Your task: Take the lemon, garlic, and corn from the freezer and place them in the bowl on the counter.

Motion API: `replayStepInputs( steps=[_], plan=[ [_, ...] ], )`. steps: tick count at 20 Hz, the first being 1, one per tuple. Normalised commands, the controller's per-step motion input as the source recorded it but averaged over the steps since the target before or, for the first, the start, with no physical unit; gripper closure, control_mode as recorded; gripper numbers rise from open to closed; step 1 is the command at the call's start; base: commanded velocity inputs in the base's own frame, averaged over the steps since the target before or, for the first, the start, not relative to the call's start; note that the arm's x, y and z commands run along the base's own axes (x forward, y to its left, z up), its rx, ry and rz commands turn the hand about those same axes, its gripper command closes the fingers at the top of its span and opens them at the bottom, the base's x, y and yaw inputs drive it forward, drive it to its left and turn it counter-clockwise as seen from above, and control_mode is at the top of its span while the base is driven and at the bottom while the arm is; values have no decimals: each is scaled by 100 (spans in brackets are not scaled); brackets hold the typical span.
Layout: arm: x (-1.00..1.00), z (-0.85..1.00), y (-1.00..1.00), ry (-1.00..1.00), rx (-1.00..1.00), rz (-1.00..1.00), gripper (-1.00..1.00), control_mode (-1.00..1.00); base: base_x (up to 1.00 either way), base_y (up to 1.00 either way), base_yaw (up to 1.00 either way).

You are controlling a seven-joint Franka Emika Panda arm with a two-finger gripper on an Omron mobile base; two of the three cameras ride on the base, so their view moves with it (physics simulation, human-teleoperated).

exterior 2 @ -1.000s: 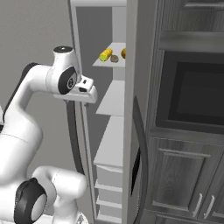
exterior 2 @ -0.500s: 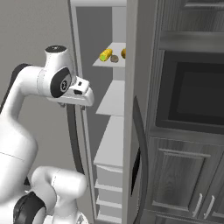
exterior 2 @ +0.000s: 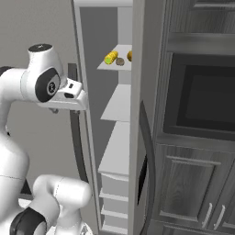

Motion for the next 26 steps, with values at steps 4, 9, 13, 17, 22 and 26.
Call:
replayStepInputs(
  steps=[4, 9, 13, 17, 22, 26],
  plan=[
    [-16, 3, 32, 1, -3, 0, -100, -100, 0, 0, 0],
    [-44, 0, 4, -1, 0, 0, -100, -100, 0, 0, 0],
    [-62, 0, -3, 0, 2, 0, -100, -100, 0, 0, 0],
    [-38, 0, -1, 0, 3, 0, -100, -100, 0, 0, 0],
    [-11, 0, -5, 0, 6, 0, -100, -100, 0, 0, 0],
    [0, 0, 0, 0, 0, 0, -100, -100, 0, 0, 0]
  ],
)
